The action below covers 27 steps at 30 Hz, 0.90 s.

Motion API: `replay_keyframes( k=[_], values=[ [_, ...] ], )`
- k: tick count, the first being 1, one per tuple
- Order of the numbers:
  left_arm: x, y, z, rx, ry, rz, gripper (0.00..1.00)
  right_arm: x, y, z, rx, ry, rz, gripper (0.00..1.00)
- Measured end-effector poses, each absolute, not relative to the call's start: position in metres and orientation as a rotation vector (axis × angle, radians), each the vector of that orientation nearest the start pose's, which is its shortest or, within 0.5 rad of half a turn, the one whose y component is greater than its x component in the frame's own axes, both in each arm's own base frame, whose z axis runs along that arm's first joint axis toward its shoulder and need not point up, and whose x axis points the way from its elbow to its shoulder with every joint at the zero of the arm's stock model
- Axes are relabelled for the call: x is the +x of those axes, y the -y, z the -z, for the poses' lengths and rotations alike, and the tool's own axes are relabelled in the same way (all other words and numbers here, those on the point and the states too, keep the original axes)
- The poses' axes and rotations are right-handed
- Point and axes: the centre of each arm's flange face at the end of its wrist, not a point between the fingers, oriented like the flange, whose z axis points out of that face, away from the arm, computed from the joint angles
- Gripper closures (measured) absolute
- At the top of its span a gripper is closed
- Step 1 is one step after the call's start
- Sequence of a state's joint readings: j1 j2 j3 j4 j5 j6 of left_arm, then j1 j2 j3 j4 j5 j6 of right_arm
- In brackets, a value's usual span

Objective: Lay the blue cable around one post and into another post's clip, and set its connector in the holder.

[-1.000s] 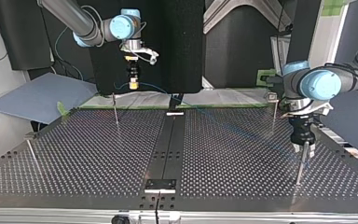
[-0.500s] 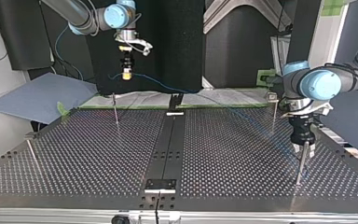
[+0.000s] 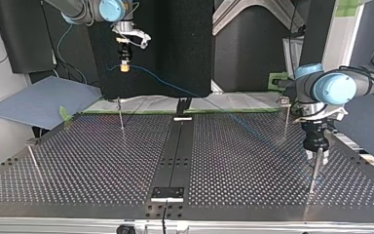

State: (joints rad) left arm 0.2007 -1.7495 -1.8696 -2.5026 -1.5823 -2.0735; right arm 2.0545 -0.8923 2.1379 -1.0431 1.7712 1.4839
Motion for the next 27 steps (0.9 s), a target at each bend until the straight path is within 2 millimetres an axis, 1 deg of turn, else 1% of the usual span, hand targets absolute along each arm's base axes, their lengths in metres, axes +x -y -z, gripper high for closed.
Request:
replay_keyframes(
  k=[6,9,11,14,20,24,27],
  values=[
    [0.554,0.022,-0.318,-0.495,-1.325,0.240,0.10,0.292,0.353,0.005,1.664,1.112,-1.185,1.00],
    [0.554,0.022,-0.318,-0.495,-1.325,0.240,0.10,0.282,0.349,0.009,1.681,1.126,-1.173,1.00],
    [0.554,0.022,-0.318,-0.494,-1.326,0.240,0.10,0.277,0.350,0.010,1.686,1.129,-1.170,1.00],
    [0.554,0.022,-0.318,-0.493,-1.327,0.237,0.10,0.273,0.359,0.009,1.684,1.116,-1.170,1.00],
    [0.554,0.022,-0.318,-0.490,-1.332,0.231,0.10,0.265,0.389,0.002,1.650,1.092,-1.171,1.00],
    [0.553,0.022,-0.318,-0.488,-1.335,0.228,0.10,0.254,0.412,-0.003,1.611,1.118,-1.151,1.00],
    [0.553,0.022,-0.317,-0.487,-1.336,0.226,0.10,0.244,0.423,-0.005,1.583,1.155,-1.140,1.00]
  ],
)
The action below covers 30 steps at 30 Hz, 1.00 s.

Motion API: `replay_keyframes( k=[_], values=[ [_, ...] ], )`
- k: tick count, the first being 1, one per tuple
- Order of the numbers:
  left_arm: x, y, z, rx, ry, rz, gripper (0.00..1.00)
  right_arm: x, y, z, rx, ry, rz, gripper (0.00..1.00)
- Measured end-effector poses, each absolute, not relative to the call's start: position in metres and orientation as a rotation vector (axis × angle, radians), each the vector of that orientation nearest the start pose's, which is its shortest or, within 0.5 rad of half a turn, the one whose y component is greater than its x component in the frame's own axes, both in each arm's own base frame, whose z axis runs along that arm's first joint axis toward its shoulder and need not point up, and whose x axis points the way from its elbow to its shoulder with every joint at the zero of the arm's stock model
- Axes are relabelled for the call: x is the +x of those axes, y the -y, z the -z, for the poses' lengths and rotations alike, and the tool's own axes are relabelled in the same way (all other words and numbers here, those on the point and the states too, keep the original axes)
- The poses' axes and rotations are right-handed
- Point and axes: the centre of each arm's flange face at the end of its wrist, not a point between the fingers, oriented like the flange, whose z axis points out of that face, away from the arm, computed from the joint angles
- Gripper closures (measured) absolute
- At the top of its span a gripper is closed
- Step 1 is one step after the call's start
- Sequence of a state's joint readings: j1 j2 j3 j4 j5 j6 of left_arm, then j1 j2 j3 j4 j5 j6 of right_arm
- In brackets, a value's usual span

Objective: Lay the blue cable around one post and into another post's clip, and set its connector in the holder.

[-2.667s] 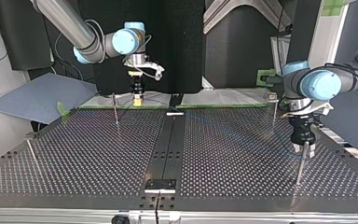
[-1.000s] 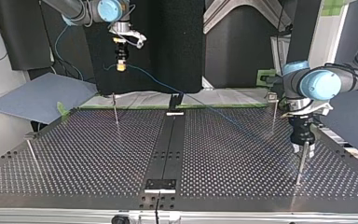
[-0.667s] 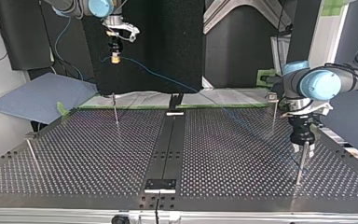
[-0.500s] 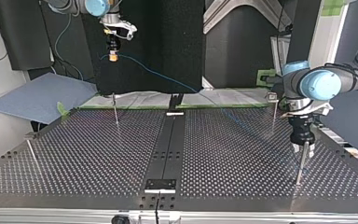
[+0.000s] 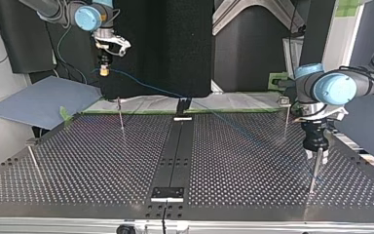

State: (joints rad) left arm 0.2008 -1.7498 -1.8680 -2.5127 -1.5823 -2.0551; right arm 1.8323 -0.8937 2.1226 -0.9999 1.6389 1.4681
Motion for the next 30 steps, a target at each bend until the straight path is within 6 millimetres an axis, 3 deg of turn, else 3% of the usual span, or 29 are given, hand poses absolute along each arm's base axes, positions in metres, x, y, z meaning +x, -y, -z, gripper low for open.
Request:
replay_keyframes(
  k=[14,21,30],
  values=[
    [0.554,0.022,-0.319,-0.485,-1.334,0.225,0.10,0.195,0.465,-0.011,1.463,1.232,-1.095,1.00],
    [0.554,0.022,-0.319,-0.485,-1.334,0.226,0.10,0.166,0.477,0.000,1.434,1.257,-1.052,1.00],
    [0.555,0.022,-0.320,-0.483,-1.338,0.225,0.10,0.165,0.492,-0.001,1.449,1.220,-1.041,1.00]
  ],
)
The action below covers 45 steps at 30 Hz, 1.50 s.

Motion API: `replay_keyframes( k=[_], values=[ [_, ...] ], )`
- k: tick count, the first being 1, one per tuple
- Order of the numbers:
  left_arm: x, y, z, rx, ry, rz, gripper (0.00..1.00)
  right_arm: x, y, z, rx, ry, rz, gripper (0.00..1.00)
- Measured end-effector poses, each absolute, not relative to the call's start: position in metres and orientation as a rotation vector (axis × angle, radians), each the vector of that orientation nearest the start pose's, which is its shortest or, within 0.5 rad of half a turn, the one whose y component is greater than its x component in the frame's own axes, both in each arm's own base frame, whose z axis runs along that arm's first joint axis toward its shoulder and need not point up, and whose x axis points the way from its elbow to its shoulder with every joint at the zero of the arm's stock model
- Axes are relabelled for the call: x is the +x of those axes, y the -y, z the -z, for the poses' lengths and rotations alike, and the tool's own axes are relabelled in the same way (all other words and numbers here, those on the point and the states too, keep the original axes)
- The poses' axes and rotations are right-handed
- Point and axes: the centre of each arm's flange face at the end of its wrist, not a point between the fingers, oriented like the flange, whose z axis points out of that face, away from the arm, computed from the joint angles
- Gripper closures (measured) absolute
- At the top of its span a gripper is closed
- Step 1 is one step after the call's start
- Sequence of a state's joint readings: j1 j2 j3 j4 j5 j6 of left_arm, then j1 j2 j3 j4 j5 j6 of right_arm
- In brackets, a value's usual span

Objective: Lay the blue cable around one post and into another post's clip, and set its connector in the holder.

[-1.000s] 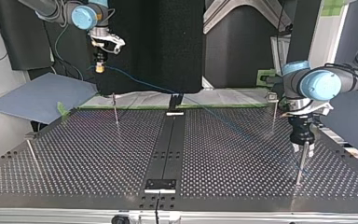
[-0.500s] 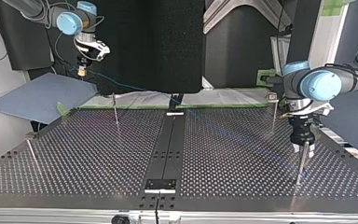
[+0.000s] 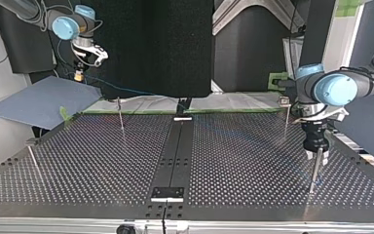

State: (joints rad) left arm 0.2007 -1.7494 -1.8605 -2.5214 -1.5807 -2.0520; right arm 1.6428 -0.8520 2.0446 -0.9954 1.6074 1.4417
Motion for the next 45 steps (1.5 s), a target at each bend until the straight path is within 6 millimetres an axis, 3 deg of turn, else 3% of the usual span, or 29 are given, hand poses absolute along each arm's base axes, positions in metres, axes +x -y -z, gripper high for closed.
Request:
replay_keyframes(
  k=[7,17,45],
  values=[
    [0.555,0.022,-0.320,-0.483,-1.340,0.224,0.10,0.168,0.500,-0.001,1.448,1.211,-1.062,1.00],
    [0.555,0.022,-0.321,-0.482,-1.338,0.223,0.10,0.173,0.502,0.017,1.509,1.196,-1.085,1.00],
    [0.551,0.031,-0.318,-0.519,-1.368,0.273,0.10,0.153,0.515,0.017,1.482,1.229,-1.096,1.00]
  ],
)
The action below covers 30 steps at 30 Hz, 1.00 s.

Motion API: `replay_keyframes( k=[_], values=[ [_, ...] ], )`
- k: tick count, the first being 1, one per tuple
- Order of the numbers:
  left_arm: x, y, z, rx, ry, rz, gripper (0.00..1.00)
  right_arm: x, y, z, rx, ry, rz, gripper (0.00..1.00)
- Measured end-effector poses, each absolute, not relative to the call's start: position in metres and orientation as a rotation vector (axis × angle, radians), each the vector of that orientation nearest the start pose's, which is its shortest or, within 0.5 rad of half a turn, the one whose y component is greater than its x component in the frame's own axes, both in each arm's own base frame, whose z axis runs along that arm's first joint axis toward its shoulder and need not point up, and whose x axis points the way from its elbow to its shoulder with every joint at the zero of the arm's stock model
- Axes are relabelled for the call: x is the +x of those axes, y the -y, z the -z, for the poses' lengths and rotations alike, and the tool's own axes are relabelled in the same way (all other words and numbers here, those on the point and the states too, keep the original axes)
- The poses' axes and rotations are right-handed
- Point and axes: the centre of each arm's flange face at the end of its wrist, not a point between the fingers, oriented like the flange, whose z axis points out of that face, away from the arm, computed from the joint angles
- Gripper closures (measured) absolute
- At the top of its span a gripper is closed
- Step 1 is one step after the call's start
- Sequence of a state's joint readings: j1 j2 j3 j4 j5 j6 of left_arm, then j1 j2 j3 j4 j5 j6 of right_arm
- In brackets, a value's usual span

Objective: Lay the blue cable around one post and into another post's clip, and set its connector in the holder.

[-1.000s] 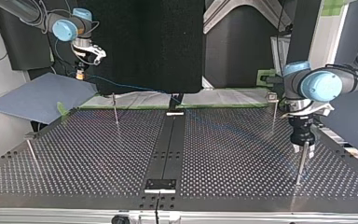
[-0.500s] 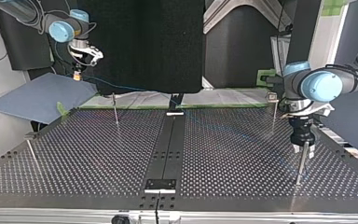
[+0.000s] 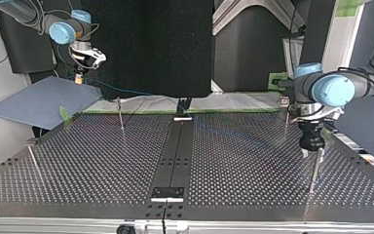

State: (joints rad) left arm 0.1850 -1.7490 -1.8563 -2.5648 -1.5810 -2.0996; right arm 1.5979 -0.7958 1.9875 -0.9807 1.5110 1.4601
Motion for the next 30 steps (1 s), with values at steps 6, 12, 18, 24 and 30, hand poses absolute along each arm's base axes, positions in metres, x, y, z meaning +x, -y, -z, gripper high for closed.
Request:
replay_keyframes(
  k=[6,12,18,24,30],
  values=[
    [0.544,0.035,-0.327,-0.539,-1.374,0.295,0.10,0.153,0.515,0.017,1.484,1.230,-1.096,1.00],
    [0.533,0.032,-0.348,-0.553,-1.359,0.301,0.10,0.154,0.515,0.017,1.486,1.229,-1.098,1.00],
    [0.524,0.025,-0.347,-0.567,-1.396,0.233,0.10,0.154,0.514,0.017,1.488,1.230,-1.097,1.00],
    [0.506,0.020,-0.342,-0.588,-1.441,0.144,0.10,0.155,0.513,0.017,1.494,1.230,-1.096,1.00],
    [0.480,0.015,-0.346,-0.588,-1.484,0.055,0.10,0.157,0.513,0.017,1.496,1.229,-1.098,1.00]
  ],
)
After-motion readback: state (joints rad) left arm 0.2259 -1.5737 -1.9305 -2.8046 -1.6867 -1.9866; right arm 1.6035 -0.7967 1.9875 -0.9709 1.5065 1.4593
